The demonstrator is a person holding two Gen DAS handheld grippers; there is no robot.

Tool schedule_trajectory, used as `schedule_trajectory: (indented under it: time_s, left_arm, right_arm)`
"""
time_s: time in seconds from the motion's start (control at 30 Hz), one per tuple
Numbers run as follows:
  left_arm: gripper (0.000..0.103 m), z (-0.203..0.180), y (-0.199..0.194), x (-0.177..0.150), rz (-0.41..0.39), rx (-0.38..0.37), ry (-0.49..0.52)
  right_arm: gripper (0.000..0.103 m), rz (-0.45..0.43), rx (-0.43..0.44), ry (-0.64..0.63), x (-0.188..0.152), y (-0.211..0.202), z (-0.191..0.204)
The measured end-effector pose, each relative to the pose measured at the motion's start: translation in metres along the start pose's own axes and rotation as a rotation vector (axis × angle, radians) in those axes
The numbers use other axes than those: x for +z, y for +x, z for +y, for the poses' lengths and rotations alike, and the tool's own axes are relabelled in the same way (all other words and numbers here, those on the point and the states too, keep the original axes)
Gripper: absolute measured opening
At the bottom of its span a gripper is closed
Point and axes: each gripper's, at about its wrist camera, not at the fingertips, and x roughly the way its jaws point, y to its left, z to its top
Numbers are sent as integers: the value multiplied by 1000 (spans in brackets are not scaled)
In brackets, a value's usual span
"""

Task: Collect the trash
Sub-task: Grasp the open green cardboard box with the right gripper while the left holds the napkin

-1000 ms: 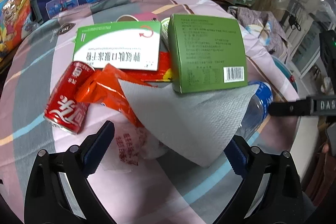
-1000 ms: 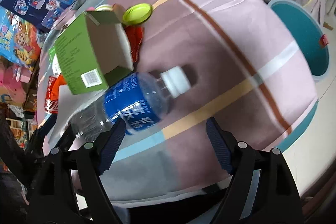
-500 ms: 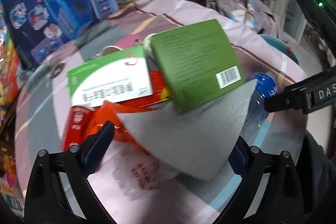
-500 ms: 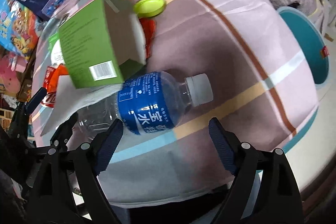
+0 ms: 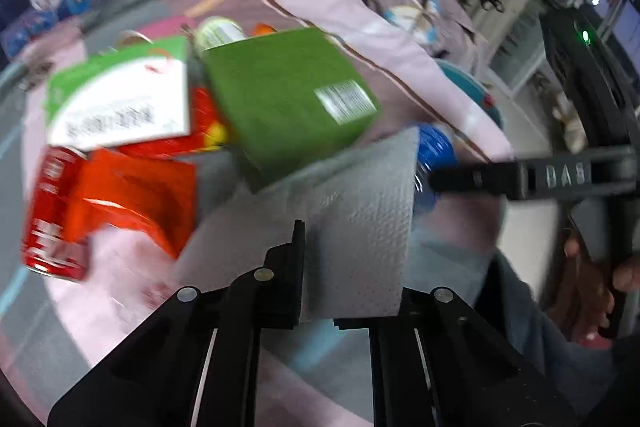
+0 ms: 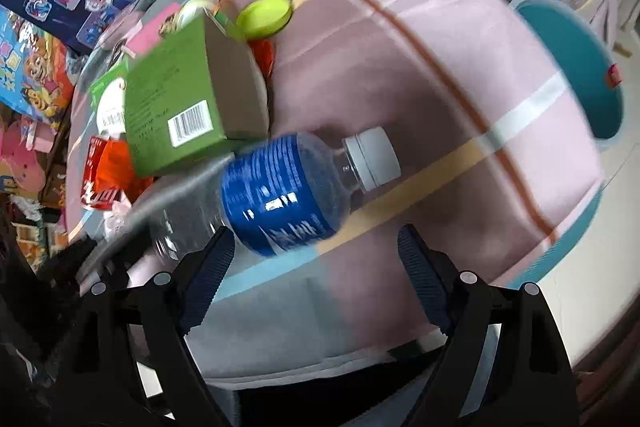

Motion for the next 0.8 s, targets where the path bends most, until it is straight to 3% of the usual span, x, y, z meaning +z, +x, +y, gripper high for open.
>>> schedule_trajectory:
  time_s: [0.1, 0.17, 0.23, 0.27, 0.33, 0.37, 0.4, 0.47, 0.53, 0.63, 0.73, 0.8]
  left_arm:
    - [11, 7, -1, 3, -32, 74, -36]
    - [12, 14, 1, 7, -29, 75, -62]
    - [23, 15, 3, 10, -22, 79, -63]
    - [36, 14, 5, 11, -22, 80, -62]
    - [42, 15, 12, 13, -14, 63, -69]
    - [42, 15, 17, 14, -2, 37, -81]
    - [35, 17, 17, 12, 2, 28, -87]
    - [8, 17, 18, 13, 3, 20, -91]
    - [8, 20, 16, 11, -1, 19, -107]
    - [8, 31, 12, 8, 2, 27, -136]
    - [9, 42, 17, 4, 26, 35, -173]
    - [10, 45, 21, 2, 41, 26, -197]
  right_arm:
    - [80, -42, 4, 5, 5, -10, -5]
    - [80, -58, 18, -7, 10, -13, -3]
    - [80, -75, 46, -29, 19, -14, 2]
    - [80, -85, 57, -38, 25, -14, 6]
    - [80, -98, 74, -52, 34, -13, 13]
    - [80, -102, 85, -61, 38, -11, 16]
    - [80, -102, 99, -74, 44, -8, 20]
    - [80, -89, 144, -110, 53, 0, 30]
    - [78, -76, 175, -146, 60, 7, 41]
    - [64, -39, 236, -197, 68, 23, 57]
    - [62, 3, 283, -249, 71, 41, 73]
    - [54, 17, 310, -264, 71, 51, 80]
